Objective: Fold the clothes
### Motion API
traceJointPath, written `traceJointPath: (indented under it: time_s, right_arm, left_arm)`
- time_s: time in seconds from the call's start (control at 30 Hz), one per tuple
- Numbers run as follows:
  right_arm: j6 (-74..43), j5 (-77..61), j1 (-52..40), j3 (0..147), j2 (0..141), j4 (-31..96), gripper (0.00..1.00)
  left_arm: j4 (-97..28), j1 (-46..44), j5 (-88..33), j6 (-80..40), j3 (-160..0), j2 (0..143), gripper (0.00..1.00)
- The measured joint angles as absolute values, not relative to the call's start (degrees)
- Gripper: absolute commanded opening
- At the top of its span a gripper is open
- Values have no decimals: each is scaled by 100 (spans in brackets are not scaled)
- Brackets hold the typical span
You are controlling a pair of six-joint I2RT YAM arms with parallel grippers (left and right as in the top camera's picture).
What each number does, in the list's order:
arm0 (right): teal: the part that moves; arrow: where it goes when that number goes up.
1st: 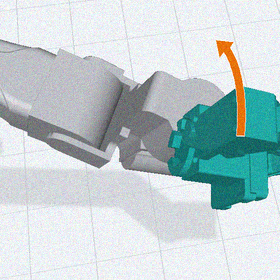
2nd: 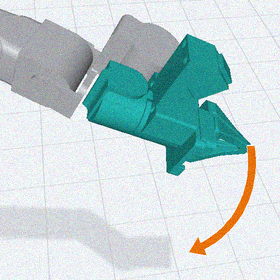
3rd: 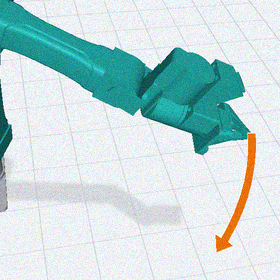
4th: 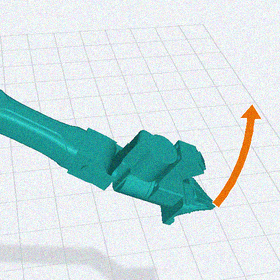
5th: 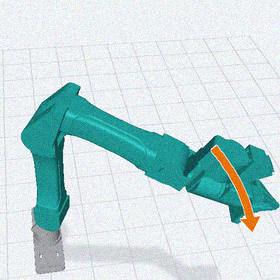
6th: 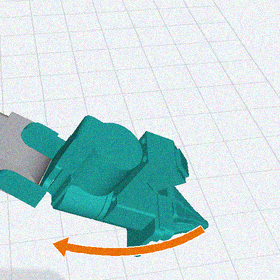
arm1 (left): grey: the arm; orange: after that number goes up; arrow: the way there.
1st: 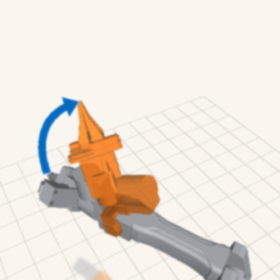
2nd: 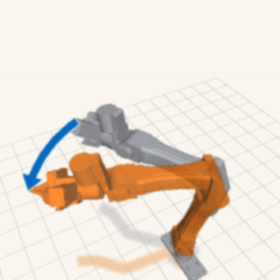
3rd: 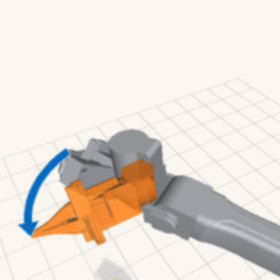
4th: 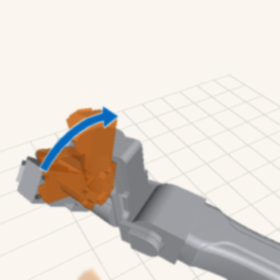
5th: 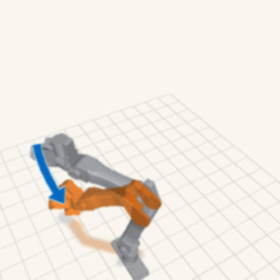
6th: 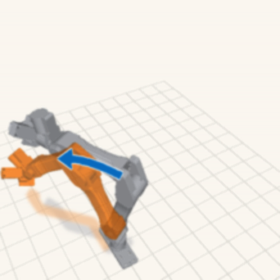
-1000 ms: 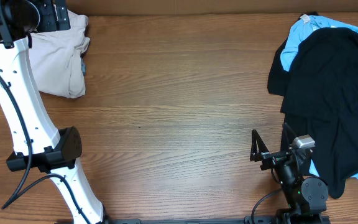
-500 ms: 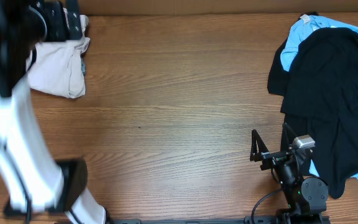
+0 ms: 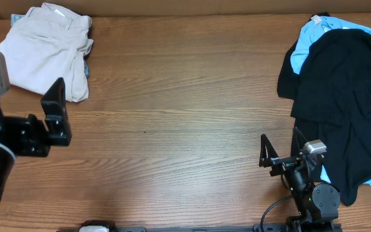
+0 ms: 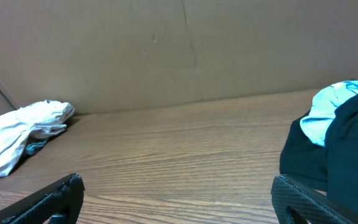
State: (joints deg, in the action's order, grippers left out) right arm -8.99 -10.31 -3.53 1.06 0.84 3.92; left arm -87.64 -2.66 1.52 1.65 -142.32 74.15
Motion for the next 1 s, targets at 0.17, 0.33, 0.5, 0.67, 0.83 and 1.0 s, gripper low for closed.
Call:
traceJointPath:
  time_s: [0.17,0.33,0.5,0.67,0.83,1.0]
  right_arm:
    - [-895,-1028,-353,106,84,395,100]
    - [-897,-1028,-353,106,84,390,100]
    - [-897,-1031,-353,106,84,395,100]
    - [-895,-1028,-353,106,84,390,100]
    - [-897,-1028,-353,106,84,392,100]
    - [-895,-1028,-353,106,84,392,100]
  left_arm:
    - [-7085,-263,191,58,-11533,6366,100]
    - [-5260,-169,60,-123,-8514,5172,100]
    - [-3546,-40,-204,-163,-5913,4115,100]
    - [-2067,91,-508,-272,-3699,3194,100]
    - [-1076,91,-613,-460,-2115,2353,100]
    - [-687,91,-635,-534,-1243,1601,100]
